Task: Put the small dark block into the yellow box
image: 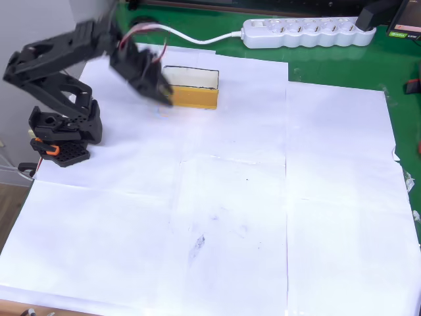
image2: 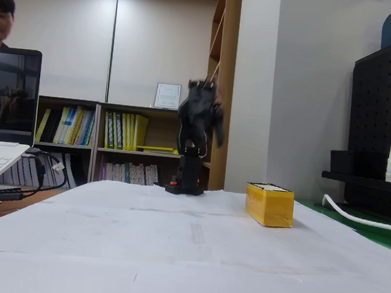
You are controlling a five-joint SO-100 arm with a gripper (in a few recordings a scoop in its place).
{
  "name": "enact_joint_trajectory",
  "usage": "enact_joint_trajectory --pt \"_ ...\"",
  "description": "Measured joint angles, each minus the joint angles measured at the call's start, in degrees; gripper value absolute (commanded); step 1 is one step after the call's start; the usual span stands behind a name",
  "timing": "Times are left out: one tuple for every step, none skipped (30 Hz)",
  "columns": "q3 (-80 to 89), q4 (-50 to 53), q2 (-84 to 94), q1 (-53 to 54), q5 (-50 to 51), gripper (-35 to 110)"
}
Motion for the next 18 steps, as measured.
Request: enact_joint_trajectory --pt "-5.2 -1.5 -3.5 0.5 -0.1 0" --pt "-9.4 -2.7 -6.6 0.8 -0.4 0" --pt "-13.5 -3.4 -10.0 0.9 -0.4 0" --pt "-17.2 -3.9 -13.3 0.7 -0.4 0" --pt "-21.1 -4.1 -16.4 0.8 -0.3 0" --pt "-24.2 -4.3 -18.9 1.1 0.3 0" --pt "-27.1 -4.3 -21.1 1.1 0.8 0" --pt "-29.6 -4.3 -22.9 1.2 1.0 0" --pt "-31.2 -4.3 -24.4 1.5 1.1 0" --pt "-33.1 -4.1 -26.1 1.8 0.8 0" --pt "-34.7 -3.6 -27.7 2.1 0.7 0" --pt "-35.5 -2.1 -29.0 2.1 0.6 0" --pt "-35.8 -0.1 -30.3 1.8 0.6 0" --pt "-35.9 2.0 -31.8 1.2 0.7 0" --pt "-35.9 3.7 -32.6 0.9 0.9 0" --pt "-36.0 5.6 -33.0 0.4 0.7 0" --pt "-36.1 7.7 -33.3 0.4 0.6 0" --pt "-36.1 9.5 -33.6 0.6 0.6 0"
